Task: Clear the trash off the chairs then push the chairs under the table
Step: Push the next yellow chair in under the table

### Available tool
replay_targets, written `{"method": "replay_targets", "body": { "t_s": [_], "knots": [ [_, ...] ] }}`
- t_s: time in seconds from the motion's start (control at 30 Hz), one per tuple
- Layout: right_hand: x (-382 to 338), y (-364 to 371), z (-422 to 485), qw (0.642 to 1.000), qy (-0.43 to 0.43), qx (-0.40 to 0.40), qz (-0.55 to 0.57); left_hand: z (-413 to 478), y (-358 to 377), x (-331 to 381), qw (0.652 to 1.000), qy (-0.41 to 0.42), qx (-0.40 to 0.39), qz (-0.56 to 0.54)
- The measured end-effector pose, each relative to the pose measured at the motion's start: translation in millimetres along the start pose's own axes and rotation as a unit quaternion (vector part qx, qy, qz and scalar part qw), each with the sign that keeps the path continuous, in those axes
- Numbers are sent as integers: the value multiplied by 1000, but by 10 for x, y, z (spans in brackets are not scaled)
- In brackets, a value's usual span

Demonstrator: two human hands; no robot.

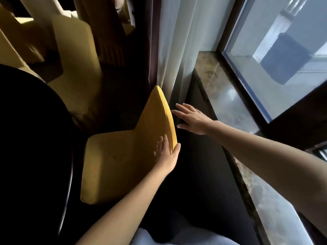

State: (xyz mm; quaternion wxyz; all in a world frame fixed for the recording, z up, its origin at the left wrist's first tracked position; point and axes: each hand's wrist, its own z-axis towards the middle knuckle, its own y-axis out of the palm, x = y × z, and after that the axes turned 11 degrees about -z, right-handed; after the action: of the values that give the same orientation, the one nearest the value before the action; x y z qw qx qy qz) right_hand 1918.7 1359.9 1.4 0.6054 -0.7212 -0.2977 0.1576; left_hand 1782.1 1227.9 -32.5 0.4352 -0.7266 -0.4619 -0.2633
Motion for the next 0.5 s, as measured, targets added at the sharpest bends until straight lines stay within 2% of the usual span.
{"method": "replay_targets", "body": {
  "t_s": [0.17,0.3,0.4,0.5],
  "knots": [
    [371,-105,606,995,-84,-32,-39,436,73,227,987,-113,11,-118],
    [467,-180,1019,985,-151,-67,-47,638,61,241,961,-160,50,-222],
    [457,-183,1271,975,-198,-73,-66,653,86,218,953,-169,60,-243],
    [447,-151,1449,964,-238,-57,-100,640,117,197,960,-164,72,-217]
  ]
}}
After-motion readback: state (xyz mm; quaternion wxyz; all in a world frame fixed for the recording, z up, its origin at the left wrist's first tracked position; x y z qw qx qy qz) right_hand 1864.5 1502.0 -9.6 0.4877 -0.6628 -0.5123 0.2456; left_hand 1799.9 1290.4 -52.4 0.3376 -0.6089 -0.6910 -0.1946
